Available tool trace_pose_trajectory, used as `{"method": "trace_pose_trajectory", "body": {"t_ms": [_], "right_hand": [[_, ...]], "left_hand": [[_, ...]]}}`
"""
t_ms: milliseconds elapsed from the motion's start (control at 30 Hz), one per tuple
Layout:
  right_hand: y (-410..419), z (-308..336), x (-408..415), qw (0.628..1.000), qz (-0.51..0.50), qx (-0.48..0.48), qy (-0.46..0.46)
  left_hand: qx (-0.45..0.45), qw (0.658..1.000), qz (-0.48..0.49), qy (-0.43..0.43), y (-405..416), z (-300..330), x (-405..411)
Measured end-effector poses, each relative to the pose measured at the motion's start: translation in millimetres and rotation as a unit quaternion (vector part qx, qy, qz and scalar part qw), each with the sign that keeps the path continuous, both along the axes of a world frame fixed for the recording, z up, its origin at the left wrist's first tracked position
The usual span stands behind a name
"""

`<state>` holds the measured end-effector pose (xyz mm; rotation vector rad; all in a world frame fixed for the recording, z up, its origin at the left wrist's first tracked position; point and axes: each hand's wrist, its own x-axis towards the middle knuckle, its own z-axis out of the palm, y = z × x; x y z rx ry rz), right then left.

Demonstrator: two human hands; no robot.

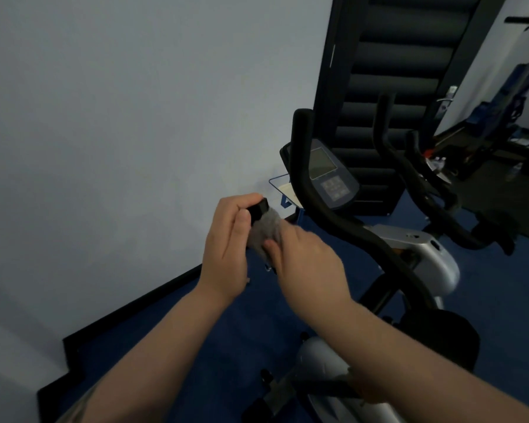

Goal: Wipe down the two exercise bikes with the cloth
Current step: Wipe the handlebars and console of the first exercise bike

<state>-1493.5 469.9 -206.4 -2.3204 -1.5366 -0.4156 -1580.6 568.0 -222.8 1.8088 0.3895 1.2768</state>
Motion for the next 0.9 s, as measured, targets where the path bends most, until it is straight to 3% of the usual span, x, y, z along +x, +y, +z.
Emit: {"method": "trace_pose_trajectory", "body": {"t_ms": [133,267,333,433,500,567,733,800,900], "right_hand": [[-19.8,-3.5,3.5,0.999,-0.006,-0.051,-0.007],[1.1,15.0,15.5,0.984,0.032,-0.065,0.160],[-5.5,27.9,30.7,0.951,0.092,-0.071,0.288],[-21.2,52.8,54.9,0.916,0.139,-0.074,0.369],[-26.4,67.7,61.9,0.855,0.182,-0.071,0.480],[-27.5,74.6,63.7,0.788,0.219,-0.082,0.569],[-30.6,75.7,66.1,0.739,0.255,-0.093,0.616],[-38.8,78.1,70.1,0.762,0.287,-0.120,0.568],[-47.2,82.0,78.9,0.843,0.281,-0.125,0.442]], "left_hand": [[0.002,1.000,0.008,0.004,-2.6,2.6,-1.4],[-0.030,0.999,0.002,0.044,-13.4,6.7,-4.8],[0.017,0.995,0.005,0.097,-14.2,11.4,-14.3],[0.157,0.972,-0.007,0.176,-13.1,28.0,-27.2],[0.208,0.954,-0.036,0.213,-15.5,42.9,-26.9],[0.212,0.953,-0.062,0.206,-18.2,56.7,-24.6],[0.193,0.966,-0.078,0.154,-15.5,74.2,-26.3],[0.159,0.972,-0.073,0.158,-13.9,76.5,-26.8],[0.103,0.981,-0.046,0.159,-12.1,77.9,-24.1]]}}
